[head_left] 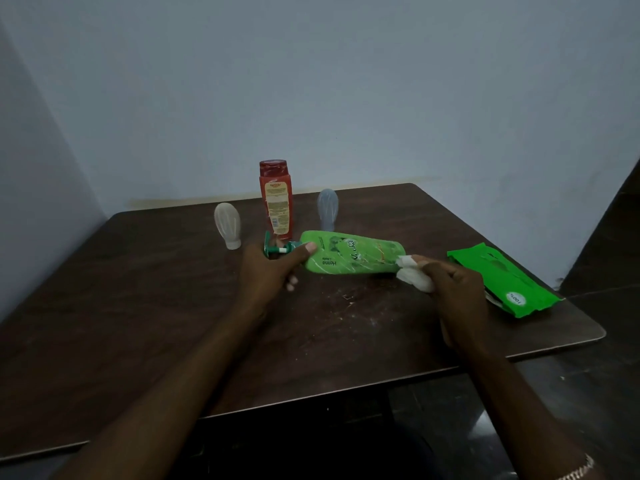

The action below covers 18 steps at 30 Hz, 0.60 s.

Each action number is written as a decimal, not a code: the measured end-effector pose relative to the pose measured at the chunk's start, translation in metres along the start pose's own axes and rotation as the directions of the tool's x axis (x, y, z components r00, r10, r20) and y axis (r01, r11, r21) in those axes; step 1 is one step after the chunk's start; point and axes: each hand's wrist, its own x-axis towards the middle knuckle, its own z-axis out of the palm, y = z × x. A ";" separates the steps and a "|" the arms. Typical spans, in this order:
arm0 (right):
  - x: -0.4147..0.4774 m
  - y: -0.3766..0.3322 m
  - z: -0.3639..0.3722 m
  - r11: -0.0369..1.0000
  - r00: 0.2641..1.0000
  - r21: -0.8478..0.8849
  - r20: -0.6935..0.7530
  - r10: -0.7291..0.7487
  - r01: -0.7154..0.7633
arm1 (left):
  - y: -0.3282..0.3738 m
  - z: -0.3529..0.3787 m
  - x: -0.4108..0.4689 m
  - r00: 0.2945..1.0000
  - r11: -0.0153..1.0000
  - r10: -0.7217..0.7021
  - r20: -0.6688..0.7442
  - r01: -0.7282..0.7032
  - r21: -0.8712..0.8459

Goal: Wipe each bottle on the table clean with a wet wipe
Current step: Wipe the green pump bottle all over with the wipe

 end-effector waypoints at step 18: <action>0.023 0.002 0.015 0.839 0.982 -0.534 -0.076 -0.173 0.106 | -0.027 -0.014 0.000 1.000 0.999 0.011 -0.002 -0.011 -0.040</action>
